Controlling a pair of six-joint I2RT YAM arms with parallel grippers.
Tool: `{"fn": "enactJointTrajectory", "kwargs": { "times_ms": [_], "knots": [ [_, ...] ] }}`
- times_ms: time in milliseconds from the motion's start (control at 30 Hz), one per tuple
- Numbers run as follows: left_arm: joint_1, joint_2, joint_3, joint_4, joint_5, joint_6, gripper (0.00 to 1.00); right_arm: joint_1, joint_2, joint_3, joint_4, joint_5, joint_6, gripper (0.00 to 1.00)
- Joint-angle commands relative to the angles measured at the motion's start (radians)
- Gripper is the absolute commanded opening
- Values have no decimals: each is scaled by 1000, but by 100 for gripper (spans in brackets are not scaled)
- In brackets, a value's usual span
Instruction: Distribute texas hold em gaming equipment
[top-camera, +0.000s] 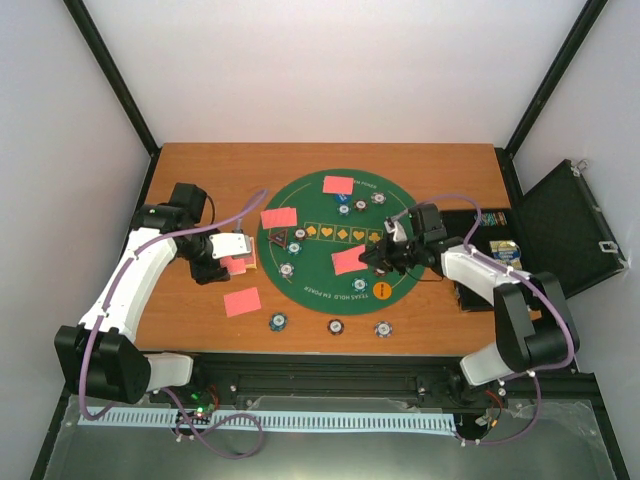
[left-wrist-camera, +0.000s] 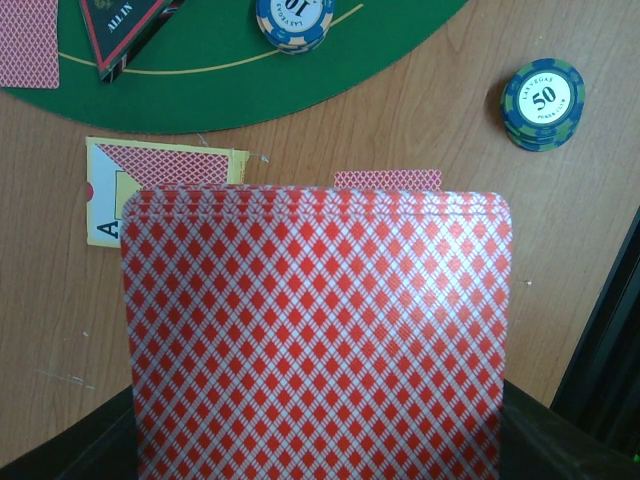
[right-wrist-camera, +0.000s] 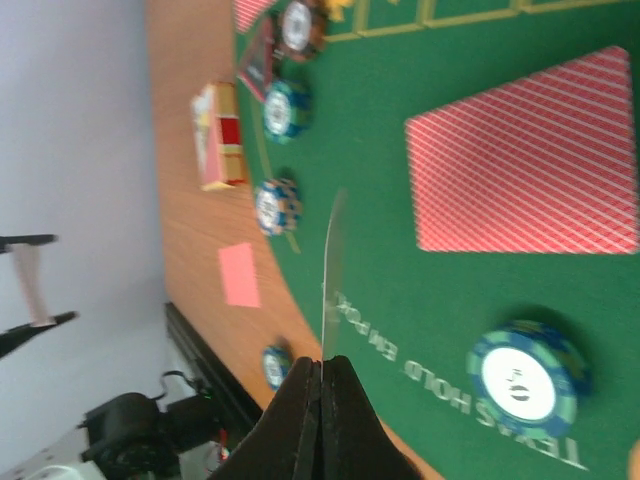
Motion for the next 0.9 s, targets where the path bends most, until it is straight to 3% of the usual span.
{"fn": "enactJointTrajectory", "kwargs": {
  "times_ms": [0,667,700,867],
  "knots": [
    [-1,-1,14,3,6,16,10,-11,72,49,-136,48,-143,3],
    [-1,-3,15,1,1,20,10,-11,274,203,-224,123,-238,3],
    [-1,-2,16,1,1,20,10,-12,277,209,-243,145,-246,4],
    [-2,0,17,-2,5,21,10,-12,245,241,-311,250,-268,34]
  ]
}}
